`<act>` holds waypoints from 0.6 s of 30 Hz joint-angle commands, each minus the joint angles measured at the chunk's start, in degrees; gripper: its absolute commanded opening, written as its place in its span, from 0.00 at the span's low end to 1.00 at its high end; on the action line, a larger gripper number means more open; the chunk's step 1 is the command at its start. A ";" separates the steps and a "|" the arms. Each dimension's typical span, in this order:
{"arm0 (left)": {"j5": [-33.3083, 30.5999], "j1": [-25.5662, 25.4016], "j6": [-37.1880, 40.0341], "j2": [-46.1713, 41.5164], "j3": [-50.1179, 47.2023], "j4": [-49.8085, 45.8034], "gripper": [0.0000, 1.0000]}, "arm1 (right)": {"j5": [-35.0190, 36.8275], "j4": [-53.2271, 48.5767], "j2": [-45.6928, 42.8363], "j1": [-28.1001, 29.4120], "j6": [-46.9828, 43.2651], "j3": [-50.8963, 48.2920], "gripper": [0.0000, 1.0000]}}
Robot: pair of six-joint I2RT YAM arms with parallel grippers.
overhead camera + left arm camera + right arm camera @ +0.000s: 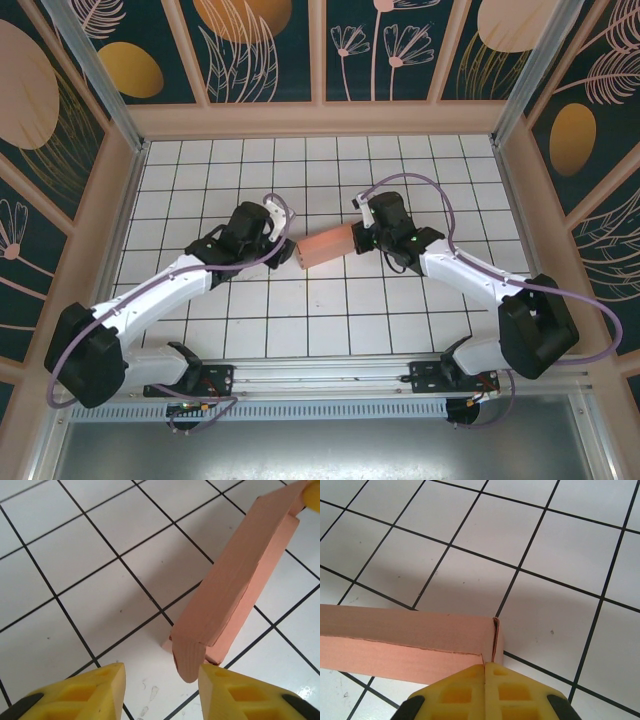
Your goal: Fold the paper box
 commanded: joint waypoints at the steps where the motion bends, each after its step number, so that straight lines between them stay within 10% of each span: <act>1: 2.38 0.00 0.37 2.31 0.35 -1.29 0.42 | -0.66 -0.58 0.84 -0.34 1.02 1.95 0.00; 18: 3.43 0.08 -1.41 7.80 4.15 -2.18 0.21 | -1.34 -1.64 1.92 -0.40 1.02 2.90 0.00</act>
